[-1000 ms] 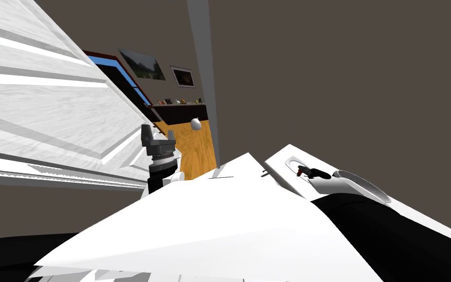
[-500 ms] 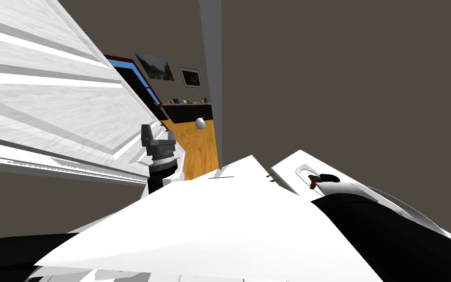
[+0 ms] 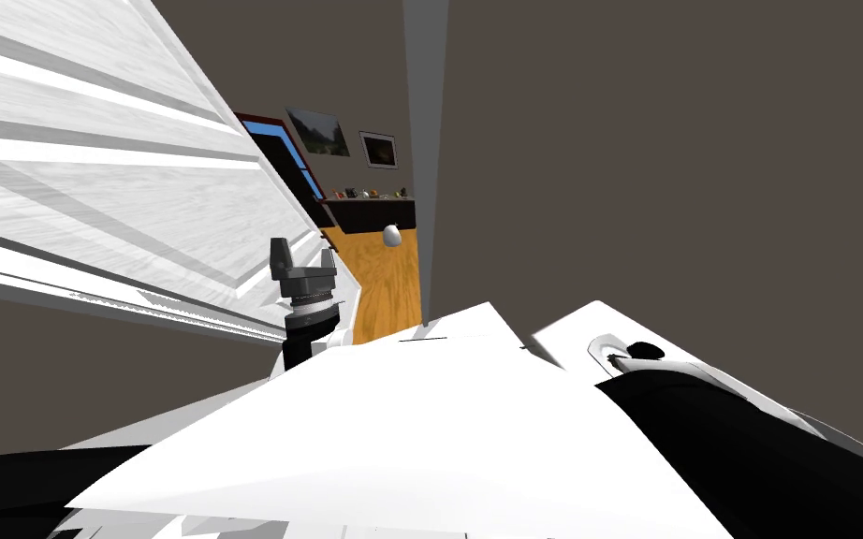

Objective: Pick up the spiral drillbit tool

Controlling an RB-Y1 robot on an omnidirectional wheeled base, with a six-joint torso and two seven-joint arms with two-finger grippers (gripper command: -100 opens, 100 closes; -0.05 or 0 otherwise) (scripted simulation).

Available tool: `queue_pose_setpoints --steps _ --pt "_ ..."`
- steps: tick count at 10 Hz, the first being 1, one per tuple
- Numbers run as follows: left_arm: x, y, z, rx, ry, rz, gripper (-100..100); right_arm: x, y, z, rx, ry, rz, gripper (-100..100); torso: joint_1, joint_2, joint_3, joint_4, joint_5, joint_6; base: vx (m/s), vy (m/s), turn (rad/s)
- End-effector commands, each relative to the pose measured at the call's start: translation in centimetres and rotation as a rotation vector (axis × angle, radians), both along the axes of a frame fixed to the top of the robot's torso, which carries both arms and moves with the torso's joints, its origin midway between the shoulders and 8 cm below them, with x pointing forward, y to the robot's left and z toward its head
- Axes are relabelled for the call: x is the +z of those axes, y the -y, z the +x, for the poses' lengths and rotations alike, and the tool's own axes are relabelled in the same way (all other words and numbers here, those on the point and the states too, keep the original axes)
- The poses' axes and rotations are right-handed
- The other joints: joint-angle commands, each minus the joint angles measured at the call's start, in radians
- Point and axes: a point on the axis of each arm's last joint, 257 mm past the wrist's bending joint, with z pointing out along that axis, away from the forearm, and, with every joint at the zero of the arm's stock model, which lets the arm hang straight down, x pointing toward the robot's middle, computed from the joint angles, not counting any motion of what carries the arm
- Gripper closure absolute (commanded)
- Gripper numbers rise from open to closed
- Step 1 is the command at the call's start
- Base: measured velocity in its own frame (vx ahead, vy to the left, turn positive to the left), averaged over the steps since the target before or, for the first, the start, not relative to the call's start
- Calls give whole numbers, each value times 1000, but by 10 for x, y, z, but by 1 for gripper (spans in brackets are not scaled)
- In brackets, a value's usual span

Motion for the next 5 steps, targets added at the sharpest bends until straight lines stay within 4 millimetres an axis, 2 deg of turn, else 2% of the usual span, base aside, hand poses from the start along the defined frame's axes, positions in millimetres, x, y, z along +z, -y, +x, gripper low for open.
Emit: queue_pose_setpoints --steps 1,3,4,5 --pt "0 0 0 0 0 0 0 -1 0 -26 -45 -44 20 -100 0 0 0 0 0 0 67 -6 120" --pt "0 0 0 0 0 0 0 -4 -1 -46 -80 -78 38 -100 0 1 0 0 0 0 48 6 89" --pt "0 0 0 0 0 0 0 -3 0 -41 -67 -66 31 -100 1 2 1 0 0 0 17 1 15" --pt "0 0 0 0 0 0 0 -3 0 -43 -70 -69 33 0 1 3 2 1 0 1 0 0 0"
